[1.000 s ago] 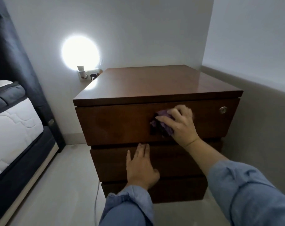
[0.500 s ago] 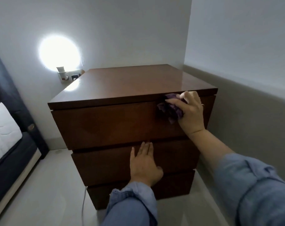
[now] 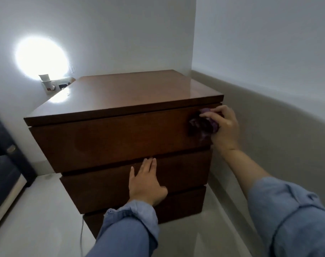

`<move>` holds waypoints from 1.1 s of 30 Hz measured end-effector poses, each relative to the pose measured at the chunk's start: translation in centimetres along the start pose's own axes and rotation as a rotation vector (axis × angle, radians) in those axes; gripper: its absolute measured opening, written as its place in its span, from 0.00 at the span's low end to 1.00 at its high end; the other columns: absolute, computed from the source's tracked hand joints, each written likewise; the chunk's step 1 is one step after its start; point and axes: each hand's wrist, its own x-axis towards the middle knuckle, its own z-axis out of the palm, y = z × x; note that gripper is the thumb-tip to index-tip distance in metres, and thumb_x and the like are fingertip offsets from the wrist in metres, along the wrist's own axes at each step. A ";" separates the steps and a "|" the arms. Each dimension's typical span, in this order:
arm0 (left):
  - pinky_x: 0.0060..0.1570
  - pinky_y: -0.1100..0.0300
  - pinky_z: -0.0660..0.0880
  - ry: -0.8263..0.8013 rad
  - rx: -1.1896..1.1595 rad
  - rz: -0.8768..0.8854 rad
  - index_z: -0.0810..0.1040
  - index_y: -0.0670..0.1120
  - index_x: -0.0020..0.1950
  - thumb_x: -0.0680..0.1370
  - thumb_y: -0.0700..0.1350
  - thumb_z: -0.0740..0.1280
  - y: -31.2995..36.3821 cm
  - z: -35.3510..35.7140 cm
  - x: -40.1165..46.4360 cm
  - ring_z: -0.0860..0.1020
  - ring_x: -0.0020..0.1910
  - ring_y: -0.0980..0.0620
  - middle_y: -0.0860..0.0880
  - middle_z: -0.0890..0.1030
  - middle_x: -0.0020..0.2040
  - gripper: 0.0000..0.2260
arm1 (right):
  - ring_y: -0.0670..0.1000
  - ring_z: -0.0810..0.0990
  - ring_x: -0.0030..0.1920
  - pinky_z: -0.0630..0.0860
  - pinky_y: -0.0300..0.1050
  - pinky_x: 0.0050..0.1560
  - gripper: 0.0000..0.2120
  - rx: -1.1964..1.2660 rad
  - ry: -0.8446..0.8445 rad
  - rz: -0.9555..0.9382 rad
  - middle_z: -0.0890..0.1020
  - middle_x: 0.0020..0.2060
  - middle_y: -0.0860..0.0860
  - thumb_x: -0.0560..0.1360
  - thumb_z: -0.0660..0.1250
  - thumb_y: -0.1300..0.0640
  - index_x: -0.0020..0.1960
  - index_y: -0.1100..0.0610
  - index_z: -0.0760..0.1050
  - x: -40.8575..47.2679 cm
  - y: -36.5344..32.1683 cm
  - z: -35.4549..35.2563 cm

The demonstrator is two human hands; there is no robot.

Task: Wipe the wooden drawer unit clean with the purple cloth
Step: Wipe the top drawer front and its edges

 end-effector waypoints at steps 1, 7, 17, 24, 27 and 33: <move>0.76 0.46 0.43 0.006 -0.005 -0.004 0.44 0.49 0.80 0.73 0.57 0.63 0.1 0.2 0.0 0.43 0.78 0.55 0.53 0.45 0.80 0.42 | 0.53 0.74 0.48 0.69 0.40 0.45 0.11 0.066 0.088 0.080 0.76 0.43 0.55 0.66 0.71 0.66 0.45 0.55 0.83 1.4 0.4 -0.2; 0.76 0.48 0.41 0.003 -0.034 0.027 0.40 0.51 0.79 0.73 0.56 0.64 -0.2 0.5 0.0 0.41 0.78 0.54 0.53 0.43 0.80 0.43 | 0.40 0.73 0.41 0.70 0.27 0.46 0.16 0.378 0.297 0.479 0.73 0.41 0.48 0.65 0.63 0.74 0.44 0.58 0.81 1.1 0.5 1.6; 0.76 0.47 0.43 0.056 -0.041 0.023 0.41 0.51 0.79 0.72 0.55 0.65 0.0 1.2 0.2 0.40 0.78 0.55 0.54 0.43 0.80 0.44 | 0.42 0.70 0.37 0.71 0.36 0.38 0.18 0.303 -0.158 0.808 0.69 0.38 0.44 0.69 0.63 0.79 0.44 0.57 0.77 -8.3 2.0 2.2; 0.76 0.49 0.40 0.100 -0.057 0.083 0.48 0.50 0.80 0.74 0.53 0.64 -1.1 1.1 0.2 0.45 0.78 0.57 0.54 0.49 0.80 0.39 | 0.56 0.79 0.50 0.75 0.46 0.48 0.15 0.378 -0.240 0.989 0.79 0.51 0.57 0.68 0.59 0.70 0.47 0.55 0.76 -9.7 0.5 2.5; 0.74 0.52 0.53 0.412 -0.216 -0.012 0.63 0.48 0.75 0.72 0.45 0.66 -3.7 2.3 -2.2 0.60 0.75 0.54 0.52 0.64 0.76 0.31 | 0.53 0.75 0.56 0.70 0.44 0.56 0.22 0.433 -0.255 1.078 0.77 0.55 0.54 0.73 0.57 0.71 0.64 0.57 0.72 -10.1 -0.2 2.3; 0.64 0.45 0.66 0.823 -0.560 -0.534 0.69 0.40 0.68 0.74 0.41 0.67 -9.8 2.7 -3.4 0.70 0.65 0.39 0.39 0.71 0.66 0.23 | 0.59 0.72 0.64 0.67 0.47 0.62 0.27 0.324 -0.257 1.058 0.73 0.64 0.58 0.73 0.56 0.70 0.71 0.57 0.64 -9.5 0.6 2.6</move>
